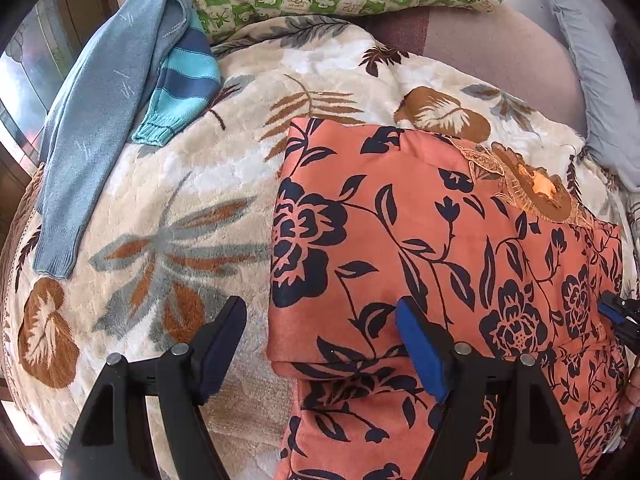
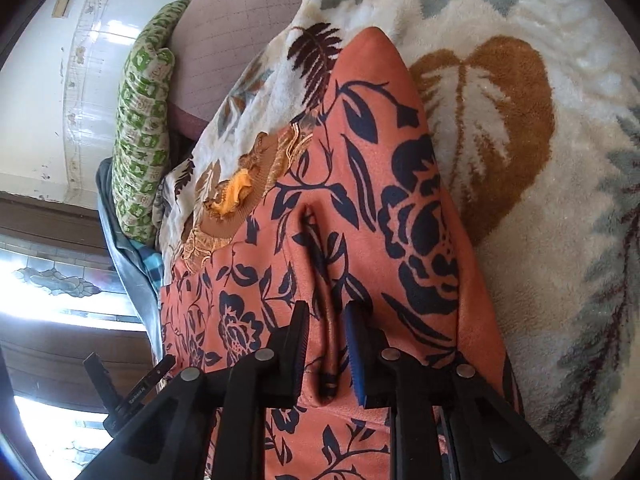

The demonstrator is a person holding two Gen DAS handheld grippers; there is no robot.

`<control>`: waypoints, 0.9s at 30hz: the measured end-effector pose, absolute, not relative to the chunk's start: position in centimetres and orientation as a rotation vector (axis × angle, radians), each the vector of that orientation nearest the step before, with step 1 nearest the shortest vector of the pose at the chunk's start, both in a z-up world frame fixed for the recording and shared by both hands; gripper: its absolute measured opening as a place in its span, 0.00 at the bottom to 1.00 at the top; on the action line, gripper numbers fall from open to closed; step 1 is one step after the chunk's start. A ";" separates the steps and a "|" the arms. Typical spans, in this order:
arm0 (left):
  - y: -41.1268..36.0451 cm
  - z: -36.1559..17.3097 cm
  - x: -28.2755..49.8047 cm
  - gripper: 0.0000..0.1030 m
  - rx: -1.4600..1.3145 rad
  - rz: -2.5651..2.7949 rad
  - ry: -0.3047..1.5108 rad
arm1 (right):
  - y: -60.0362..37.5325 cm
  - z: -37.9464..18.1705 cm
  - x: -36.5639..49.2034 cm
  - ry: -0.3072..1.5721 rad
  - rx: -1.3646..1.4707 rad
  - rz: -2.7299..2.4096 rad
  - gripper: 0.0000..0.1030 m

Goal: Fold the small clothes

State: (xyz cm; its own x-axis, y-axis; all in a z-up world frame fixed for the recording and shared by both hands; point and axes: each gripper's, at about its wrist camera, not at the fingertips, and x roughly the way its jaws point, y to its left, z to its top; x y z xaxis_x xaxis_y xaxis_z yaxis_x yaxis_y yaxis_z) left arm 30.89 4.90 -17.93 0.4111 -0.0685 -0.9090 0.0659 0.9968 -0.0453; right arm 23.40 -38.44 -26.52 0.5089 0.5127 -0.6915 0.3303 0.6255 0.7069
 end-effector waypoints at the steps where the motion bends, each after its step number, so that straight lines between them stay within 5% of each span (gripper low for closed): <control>1: 5.0 -17.9 30.9 0.75 -0.013 -0.088 1.146 | -38.5 -26.6 23.5 1.076 0.942 0.128 0.21; 5: 5.2 -17.8 31.1 0.75 -0.026 -0.111 1.146 | -38.3 -26.8 24.1 1.073 0.963 0.157 0.34; 8: 5.2 -17.8 31.3 0.75 -0.023 -0.118 1.146 | -37.5 -26.4 24.3 1.031 0.974 0.203 0.61; 11: 5.1 -17.7 31.3 0.75 -0.023 -0.122 1.145 | -36.3 -26.0 24.7 1.043 0.876 0.190 0.63; 12: 5.1 -17.7 31.3 0.75 -0.022 -0.121 1.145 | -35.9 -25.8 24.8 1.036 0.848 0.183 0.56; 13: 5.2 -17.7 31.3 0.75 -0.022 -0.118 1.145 | -35.6 -25.8 24.8 1.039 0.826 0.190 0.32; 15: 5.5 -17.7 31.3 0.75 -0.028 -0.110 1.146 | -34.9 -26.4 25.0 1.076 0.785 0.205 0.12; 27: 5.9 -17.1 31.3 0.75 -0.080 -0.095 1.136 | -39.0 -21.9 22.2 0.864 0.724 0.050 0.08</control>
State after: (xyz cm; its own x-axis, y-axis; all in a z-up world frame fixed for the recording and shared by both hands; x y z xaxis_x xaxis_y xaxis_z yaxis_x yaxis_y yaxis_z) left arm 31.32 5.86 -17.05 0.4179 -0.1167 -0.9010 0.0350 0.9930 -0.1124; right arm 22.20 -38.95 -21.95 0.6635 0.3209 -0.6759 0.2410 0.7636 0.5991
